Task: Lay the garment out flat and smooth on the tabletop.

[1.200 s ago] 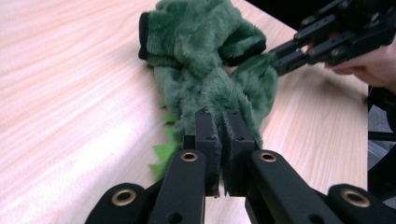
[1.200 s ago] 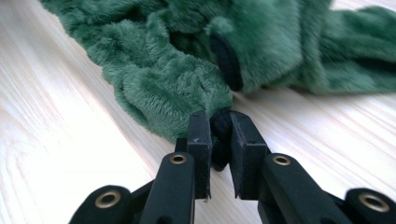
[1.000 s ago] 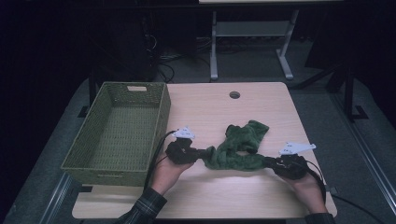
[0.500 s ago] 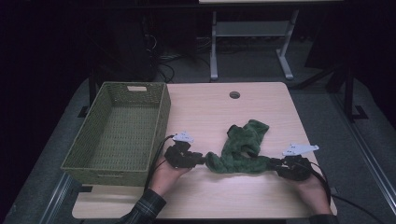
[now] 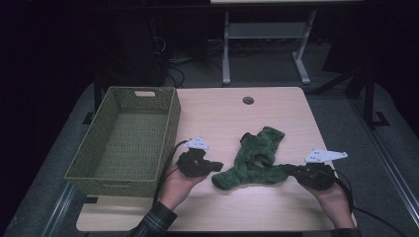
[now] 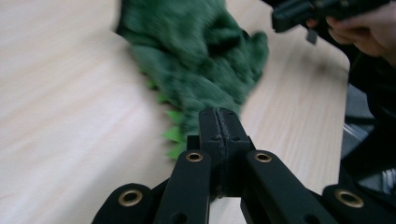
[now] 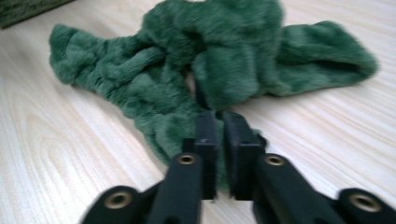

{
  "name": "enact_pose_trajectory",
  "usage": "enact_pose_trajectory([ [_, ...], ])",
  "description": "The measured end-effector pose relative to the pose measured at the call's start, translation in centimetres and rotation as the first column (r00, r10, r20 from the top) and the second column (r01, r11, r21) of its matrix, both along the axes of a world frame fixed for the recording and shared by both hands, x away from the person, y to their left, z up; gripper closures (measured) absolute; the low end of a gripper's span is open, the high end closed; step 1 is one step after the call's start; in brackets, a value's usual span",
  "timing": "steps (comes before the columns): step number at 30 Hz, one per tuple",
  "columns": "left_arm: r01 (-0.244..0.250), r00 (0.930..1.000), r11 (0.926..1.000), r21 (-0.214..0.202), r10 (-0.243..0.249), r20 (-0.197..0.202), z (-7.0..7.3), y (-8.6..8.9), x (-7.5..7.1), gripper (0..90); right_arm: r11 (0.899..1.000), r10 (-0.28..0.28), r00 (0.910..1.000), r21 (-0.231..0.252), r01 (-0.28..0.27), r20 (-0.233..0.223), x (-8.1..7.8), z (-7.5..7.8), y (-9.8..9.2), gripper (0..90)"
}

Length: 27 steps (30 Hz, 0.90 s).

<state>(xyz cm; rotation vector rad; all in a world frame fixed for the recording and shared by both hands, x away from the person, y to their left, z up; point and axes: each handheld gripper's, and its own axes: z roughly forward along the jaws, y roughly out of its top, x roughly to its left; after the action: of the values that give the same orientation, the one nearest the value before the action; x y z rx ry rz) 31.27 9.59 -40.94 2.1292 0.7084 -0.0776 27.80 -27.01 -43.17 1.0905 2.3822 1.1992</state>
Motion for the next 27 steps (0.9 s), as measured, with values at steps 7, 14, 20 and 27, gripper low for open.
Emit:
enact_pose_trajectory([
  [7,0.037,0.9981,0.9960,0.081,-0.033,-0.051,-3.0,-1.9,-0.2,89.7,0.996,0.036,0.9979,-0.084,-0.040,-0.053,1.2,-1.8,2.1,89.5],
  [14,0.010,0.9988,0.9856,0.169,-0.002,-0.048,-4.7,-1.4,0.9,89.8,0.988,0.037,0.9898,-0.146,-0.057,-0.138,1.2,-3.1,2.4,89.6],
  [20,-0.028,0.9986,0.9817,0.188,0.036,-0.040,-5.1,-0.8,1.4,89.8,0.988,0.057,0.9858,-0.131,-0.078,-0.158,0.5,-3.2,2.2,89.9],
  [27,0.012,0.9983,0.9778,0.209,0.001,-0.059,-5.0,-0.4,1.1,89.8,0.988,0.086,0.9813,-0.115,-0.106,-0.173,-0.7,-3.2,2.6,90.0],
])
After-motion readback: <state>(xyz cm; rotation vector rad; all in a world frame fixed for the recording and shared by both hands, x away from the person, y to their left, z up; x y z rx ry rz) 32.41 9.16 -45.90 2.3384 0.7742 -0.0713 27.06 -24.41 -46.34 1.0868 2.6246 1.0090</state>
